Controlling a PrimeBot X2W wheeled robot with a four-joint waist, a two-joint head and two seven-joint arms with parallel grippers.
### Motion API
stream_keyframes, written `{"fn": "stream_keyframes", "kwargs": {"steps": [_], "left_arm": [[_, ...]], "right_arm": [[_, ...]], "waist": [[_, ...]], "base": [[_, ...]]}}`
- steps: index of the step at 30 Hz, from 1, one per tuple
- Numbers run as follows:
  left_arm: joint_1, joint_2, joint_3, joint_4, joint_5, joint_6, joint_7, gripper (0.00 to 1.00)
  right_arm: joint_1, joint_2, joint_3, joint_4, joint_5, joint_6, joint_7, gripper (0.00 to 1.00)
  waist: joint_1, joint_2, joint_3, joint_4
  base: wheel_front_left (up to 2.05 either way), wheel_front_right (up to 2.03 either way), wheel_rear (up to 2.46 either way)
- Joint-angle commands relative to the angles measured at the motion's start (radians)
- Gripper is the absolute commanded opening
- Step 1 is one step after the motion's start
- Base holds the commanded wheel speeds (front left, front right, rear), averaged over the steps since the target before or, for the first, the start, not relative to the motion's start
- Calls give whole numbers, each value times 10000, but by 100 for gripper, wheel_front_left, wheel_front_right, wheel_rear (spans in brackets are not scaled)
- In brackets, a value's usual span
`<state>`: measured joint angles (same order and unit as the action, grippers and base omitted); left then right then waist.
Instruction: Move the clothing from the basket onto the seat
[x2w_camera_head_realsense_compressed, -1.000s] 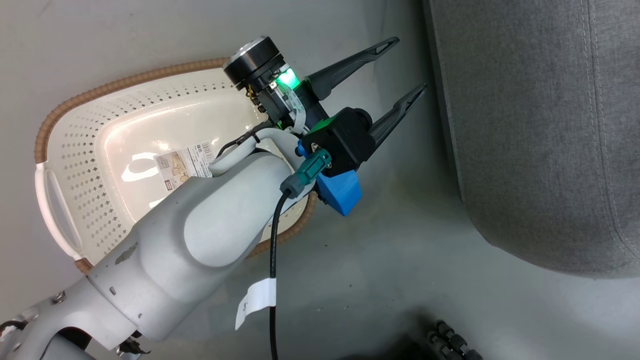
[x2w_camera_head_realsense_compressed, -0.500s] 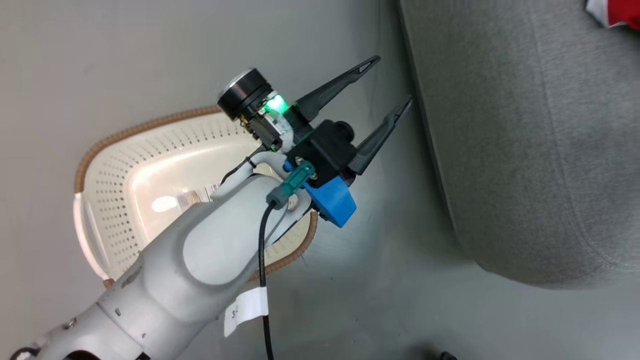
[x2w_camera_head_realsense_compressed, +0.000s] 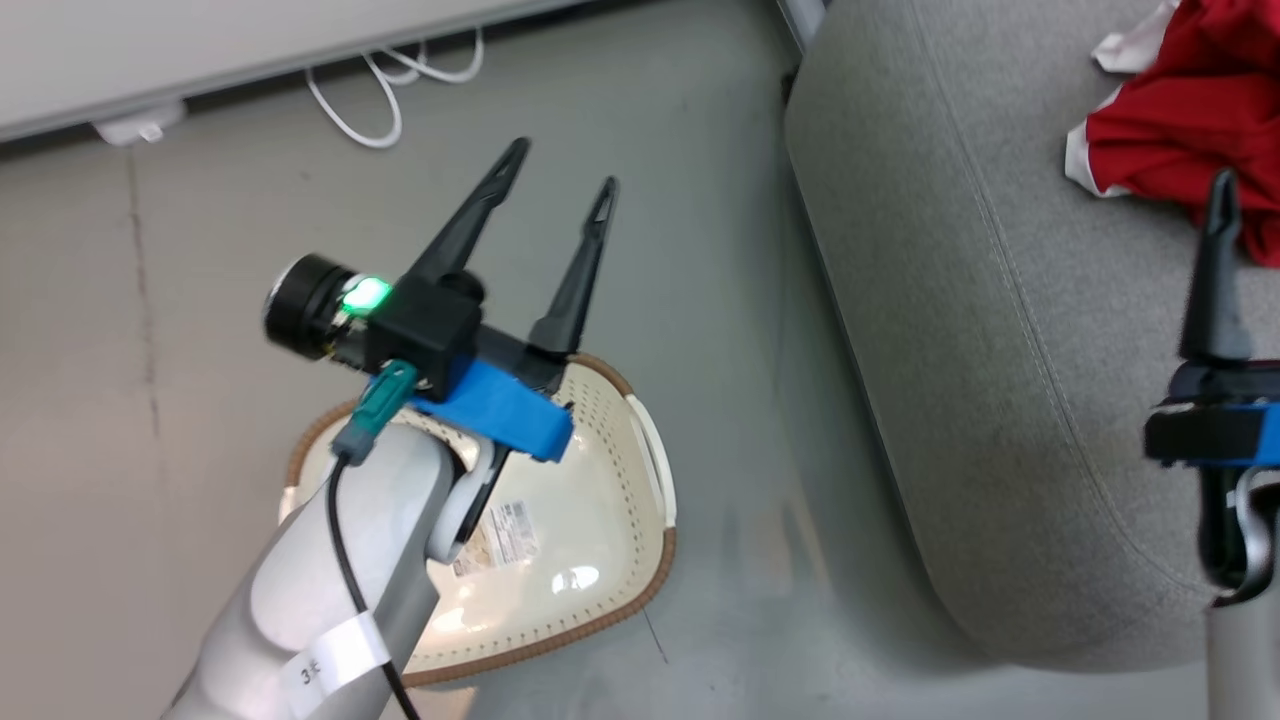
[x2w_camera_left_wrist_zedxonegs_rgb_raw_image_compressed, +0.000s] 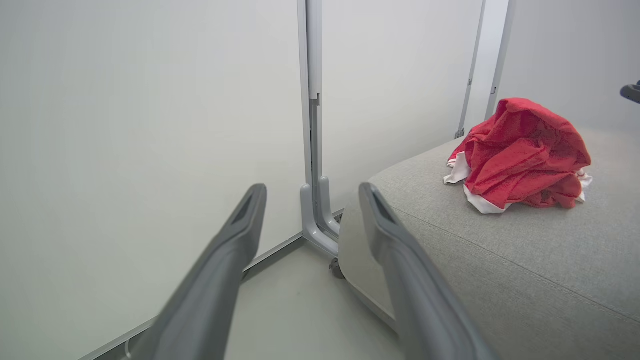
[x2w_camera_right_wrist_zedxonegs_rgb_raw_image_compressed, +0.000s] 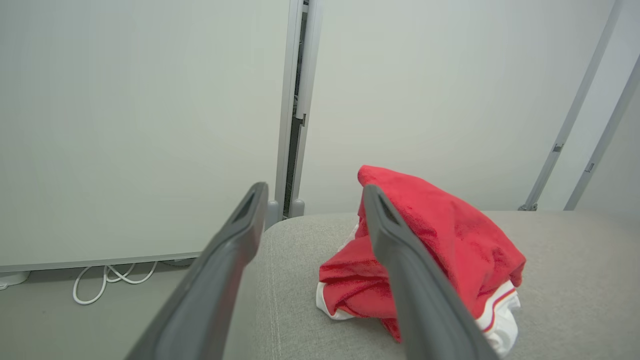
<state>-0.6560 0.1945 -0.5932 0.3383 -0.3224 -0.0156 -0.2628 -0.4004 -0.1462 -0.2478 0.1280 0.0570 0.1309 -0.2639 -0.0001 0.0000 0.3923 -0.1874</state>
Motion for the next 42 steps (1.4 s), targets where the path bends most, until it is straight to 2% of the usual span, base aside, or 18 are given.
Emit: {"fn": "stream_keyframes", "kwargs": {"steps": [1,11,19,31,42], "left_arm": [[422,18,411,-135,107,76,-27,100],[2440,-339,2842,-777,721,12,-26,100],[3735,-834,4332,-916,1184,-275,-27,100],[5275,-1324,5434,-1053,1753,-652,-27,100],[5596,-1430,5642,-919,1799,-903,-27,100]], "right_arm": [[325,100,231,-86,105,-1,-8,100],[1091,417,1744,-38,386,-1,-8,100],[1639,560,2262,371,532,-1,-8,100],[2943,820,2129,649,665,-1,-8,100],[3471,915,1821,719,754,-1,-7,100]], "waist": [[1,0,-805,529],[1,0,-1886,1335],[1,0,-2617,1822],[1,0,-3405,2211],[1,0,-3609,2402]], "base": [[0,0,0],[0,0,0],[0,0,0],[0,0,0],[0,0,0]]}}
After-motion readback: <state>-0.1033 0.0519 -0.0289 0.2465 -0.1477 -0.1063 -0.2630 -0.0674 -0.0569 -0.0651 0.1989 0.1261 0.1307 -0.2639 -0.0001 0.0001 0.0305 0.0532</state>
